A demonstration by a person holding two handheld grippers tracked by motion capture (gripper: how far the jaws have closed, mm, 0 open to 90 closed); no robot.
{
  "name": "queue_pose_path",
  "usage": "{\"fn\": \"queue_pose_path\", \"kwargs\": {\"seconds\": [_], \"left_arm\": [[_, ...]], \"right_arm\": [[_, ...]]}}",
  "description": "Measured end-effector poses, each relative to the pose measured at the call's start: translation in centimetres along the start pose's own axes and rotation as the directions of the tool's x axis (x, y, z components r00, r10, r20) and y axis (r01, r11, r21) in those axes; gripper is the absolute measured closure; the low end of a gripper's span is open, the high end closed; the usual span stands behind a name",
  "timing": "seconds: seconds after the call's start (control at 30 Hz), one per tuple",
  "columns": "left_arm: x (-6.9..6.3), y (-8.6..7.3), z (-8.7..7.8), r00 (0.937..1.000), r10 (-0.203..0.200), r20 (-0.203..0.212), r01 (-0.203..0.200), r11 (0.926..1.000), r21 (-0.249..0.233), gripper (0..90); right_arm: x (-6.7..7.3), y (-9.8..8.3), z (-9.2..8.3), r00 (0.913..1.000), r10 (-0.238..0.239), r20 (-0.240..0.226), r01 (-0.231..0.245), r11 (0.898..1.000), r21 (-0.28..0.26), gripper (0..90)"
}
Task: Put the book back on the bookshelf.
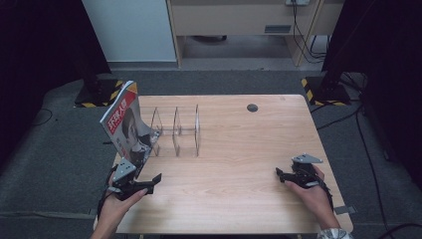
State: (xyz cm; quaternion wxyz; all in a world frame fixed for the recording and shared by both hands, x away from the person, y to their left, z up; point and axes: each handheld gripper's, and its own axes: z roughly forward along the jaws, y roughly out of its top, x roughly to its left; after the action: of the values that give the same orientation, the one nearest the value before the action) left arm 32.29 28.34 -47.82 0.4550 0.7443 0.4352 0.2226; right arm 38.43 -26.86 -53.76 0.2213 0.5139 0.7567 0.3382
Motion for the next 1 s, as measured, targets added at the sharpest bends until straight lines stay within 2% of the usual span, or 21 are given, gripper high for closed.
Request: {"fn": "queue_pose_path", "kwargs": {"seconds": [0.43,1.0], "left_arm": [[-0.1,0.8,1.5,0.9999,0.011,0.011,-0.011,0.9995,0.028,4.0],[-0.4,1.8,3.3,0.9996,0.013,0.024,-0.014,0.9990,0.043,3.1]], "right_arm": [[0.0,0.0,0.0,0.9999,-0.012,0.000,0.012,1.000,0.003,20.4],[0.0,0.0,0.1,0.9999,0.008,0.015,-0.009,1.000,0.020,11.5]]}}
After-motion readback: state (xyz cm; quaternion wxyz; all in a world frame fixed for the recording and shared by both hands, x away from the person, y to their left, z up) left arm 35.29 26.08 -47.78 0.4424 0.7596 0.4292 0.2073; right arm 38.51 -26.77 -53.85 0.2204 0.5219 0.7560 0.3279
